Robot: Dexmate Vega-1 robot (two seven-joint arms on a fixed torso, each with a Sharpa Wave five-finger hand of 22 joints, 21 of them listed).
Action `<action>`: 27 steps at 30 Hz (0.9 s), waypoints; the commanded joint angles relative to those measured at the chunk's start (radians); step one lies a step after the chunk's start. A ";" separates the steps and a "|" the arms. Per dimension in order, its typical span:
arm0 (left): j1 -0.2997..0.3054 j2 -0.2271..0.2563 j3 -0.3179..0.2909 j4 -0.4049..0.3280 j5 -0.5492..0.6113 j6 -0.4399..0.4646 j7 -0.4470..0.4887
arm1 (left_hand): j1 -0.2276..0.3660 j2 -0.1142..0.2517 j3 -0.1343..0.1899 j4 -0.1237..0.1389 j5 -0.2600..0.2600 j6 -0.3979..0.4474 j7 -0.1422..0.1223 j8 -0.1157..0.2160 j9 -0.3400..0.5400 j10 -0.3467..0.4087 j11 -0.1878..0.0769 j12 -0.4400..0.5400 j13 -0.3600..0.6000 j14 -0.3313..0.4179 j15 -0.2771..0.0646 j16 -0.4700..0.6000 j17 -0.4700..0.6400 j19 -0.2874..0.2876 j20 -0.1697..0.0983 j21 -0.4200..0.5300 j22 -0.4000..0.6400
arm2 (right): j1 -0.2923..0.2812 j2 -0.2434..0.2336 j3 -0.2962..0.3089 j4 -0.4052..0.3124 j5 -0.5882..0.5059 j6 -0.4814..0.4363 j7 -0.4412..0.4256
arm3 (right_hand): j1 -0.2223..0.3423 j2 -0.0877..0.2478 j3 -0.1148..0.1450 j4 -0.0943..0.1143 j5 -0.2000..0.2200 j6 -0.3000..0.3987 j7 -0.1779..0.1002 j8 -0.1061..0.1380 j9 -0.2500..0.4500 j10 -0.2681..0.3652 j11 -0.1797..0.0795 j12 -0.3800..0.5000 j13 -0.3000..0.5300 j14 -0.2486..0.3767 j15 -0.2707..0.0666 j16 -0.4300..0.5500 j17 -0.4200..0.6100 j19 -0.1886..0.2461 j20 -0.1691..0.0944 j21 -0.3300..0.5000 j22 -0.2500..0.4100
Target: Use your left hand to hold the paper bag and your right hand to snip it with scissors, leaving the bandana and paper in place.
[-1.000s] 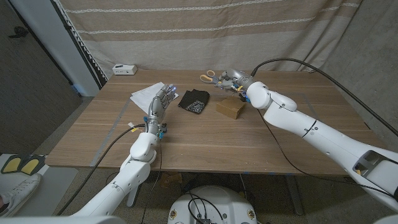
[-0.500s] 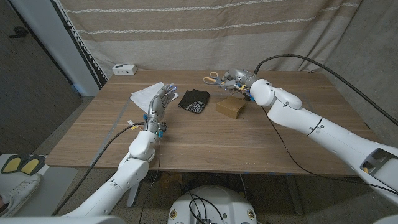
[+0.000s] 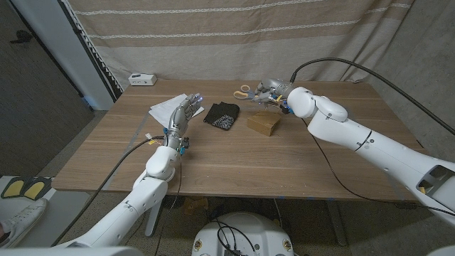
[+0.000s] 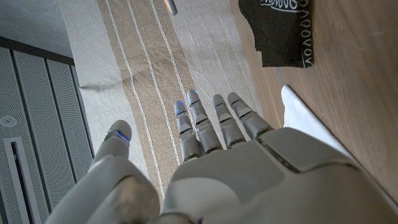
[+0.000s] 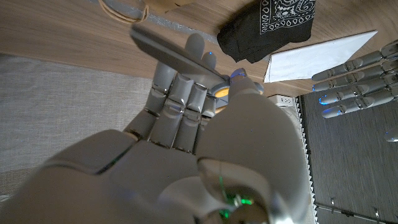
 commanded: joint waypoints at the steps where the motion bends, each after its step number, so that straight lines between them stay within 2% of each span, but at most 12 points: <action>1: -0.056 0.037 0.016 0.031 0.041 0.004 -0.045 | 0.012 0.001 0.002 -0.005 -0.003 0.012 0.000 0.001 0.003 0.008 -0.003 0.005 0.005 0.002 -0.145 -0.003 0.005 -0.005 -0.092 -0.001 0.003 | 0.015 -0.019 -0.018 -0.029 -0.044 -0.037 0.067 | 0.004 0.012 0.189 0.031 0.004 0.017 -0.010 0.005 0.002 0.139 -0.128 -0.005 0.001 0.056 -0.109 0.010 0.002 -0.004 -0.155 0.006 -0.003; 9: -0.094 0.050 0.025 0.060 0.054 -0.010 -0.080 | 0.015 0.001 0.003 -0.007 -0.003 0.015 0.000 0.002 0.003 0.010 -0.002 0.005 0.005 0.002 -0.146 -0.003 0.005 -0.005 -0.092 -0.001 0.003 | 0.029 -0.027 -0.024 -0.040 -0.063 -0.045 0.110 | 0.004 0.012 0.189 0.030 0.004 0.020 -0.010 0.004 0.002 0.141 -0.127 -0.007 0.003 0.056 -0.109 0.011 0.001 -0.003 -0.155 0.008 -0.010; 21: -0.108 0.067 0.029 0.059 0.094 -0.015 -0.068 | 0.019 0.001 0.004 -0.008 -0.003 0.015 -0.001 0.002 0.003 0.011 -0.001 0.005 0.005 0.001 -0.146 -0.003 0.004 -0.004 -0.093 0.000 0.002 | 0.053 -0.040 -0.030 -0.058 -0.083 -0.054 0.183 | 0.005 0.012 0.190 0.030 0.003 0.016 -0.012 0.003 0.004 0.140 -0.127 -0.011 0.008 0.054 -0.109 0.012 -0.001 -0.003 -0.155 0.010 -0.019; 27: -0.117 0.062 0.033 0.074 0.079 -0.027 -0.092 | 0.024 0.007 0.008 -0.008 -0.003 0.019 -0.001 0.003 0.003 0.015 0.000 0.006 0.006 0.000 -0.145 -0.003 0.005 -0.004 -0.092 0.000 0.002 | 0.069 -0.051 -0.029 -0.061 -0.082 -0.044 0.228 | 0.007 0.012 0.191 0.028 0.003 0.020 -0.007 0.004 0.004 0.149 -0.126 -0.014 0.003 0.054 -0.110 0.012 -0.002 -0.001 -0.155 0.011 -0.024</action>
